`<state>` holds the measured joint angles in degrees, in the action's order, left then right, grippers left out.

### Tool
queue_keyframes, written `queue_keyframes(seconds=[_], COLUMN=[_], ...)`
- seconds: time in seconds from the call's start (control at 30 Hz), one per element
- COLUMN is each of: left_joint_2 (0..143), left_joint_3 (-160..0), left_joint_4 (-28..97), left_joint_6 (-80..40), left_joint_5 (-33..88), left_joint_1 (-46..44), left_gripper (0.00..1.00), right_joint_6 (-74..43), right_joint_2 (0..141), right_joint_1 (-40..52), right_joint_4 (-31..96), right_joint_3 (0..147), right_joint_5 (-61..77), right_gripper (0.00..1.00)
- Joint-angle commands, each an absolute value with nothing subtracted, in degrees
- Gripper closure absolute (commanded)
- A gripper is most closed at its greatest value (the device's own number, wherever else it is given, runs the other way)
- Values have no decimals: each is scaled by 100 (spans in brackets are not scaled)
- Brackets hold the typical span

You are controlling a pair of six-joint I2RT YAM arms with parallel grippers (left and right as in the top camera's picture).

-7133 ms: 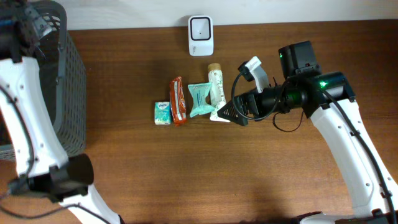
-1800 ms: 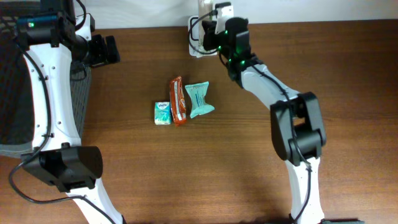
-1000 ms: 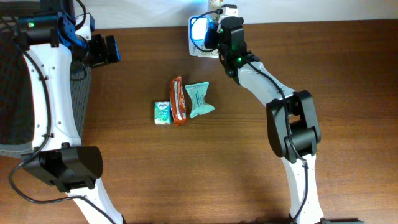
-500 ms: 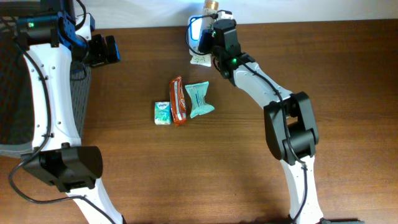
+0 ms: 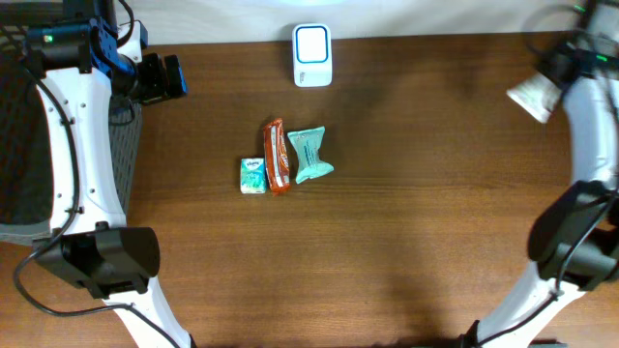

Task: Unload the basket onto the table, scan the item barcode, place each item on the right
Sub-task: 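Carry the tube right and drop it at the table's right edge, then move the right gripper to the green wipe pack and grasp it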

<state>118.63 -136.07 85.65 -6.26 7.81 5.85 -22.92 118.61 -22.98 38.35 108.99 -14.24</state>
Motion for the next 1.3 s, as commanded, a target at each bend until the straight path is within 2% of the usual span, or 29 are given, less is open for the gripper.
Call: queue_keyframes(seconds=[0.0,0.17,0.33,0.37,0.43,0.47,0.5,0.53,0.7,0.8,0.87,0.93,1.03,1.13,1.27], left_joint_2=[11839,11839,11839,11839,11839,11839,11839,11839,11839,11839,11839,11839,11839,11839,11839], left_joint_3=[-13605,-13605,-13605,-13605,-13605,-13605,-13605,-13605,-13605,-13605,-13605,-13605,-13605,-13605,-13605], left_joint_4=[8556,8556,8556,8556,8556,8556,8556,8556,8556,8556,8556,8556,8556,8556,8556], left_joint_6=[-572,-572,-572,-572,-572,-572,-572,-572,-572,-572,-572,-572,-572,-572,-572], left_joint_5=[858,858,860,858,860,860,860,860,860,860,860,858,858,860,858], left_joint_1=[604,604,604,604,604,604,604,604,604,604,604,604,604,604,604], left_gripper=[1,1,1,1,1,1,1,1,1,1,1,1,1,1,1], right_joint_6=[-2294,-2292,-2294,-2294,-2281,-2272,-2272,-2279,-2292,-2270,-2014,-1162,-829,-836,-838], right_joint_2=[12070,12768,13155,13152,13080,13019,12857,12621,11601,11384,11393,11402,11483,11688,12066], right_joint_1=[-3216,-4084,-4198,-4189,-4163,-4154,-4154,-4152,-3706,-2961,-2440,-1717,-484,659,1671], right_joint_4=[3959,3879,3837,3835,3841,3865,3885,3929,3879,4224,5033,5754,6353,6541,6425], right_joint_3=[10949,10949,10949,10951,10980,10989,10991,10995,10995,10995,10993,10978,10978,10927,10923], right_joint_5=[-1846,-1826,-1800,-1776,-1452,-1284,-832,-215,2626,4445,4414,4021,2477,1278,1251], right_gripper=[96,93,89,80,36,19,5,2,1,1,1,1,1,1,0])
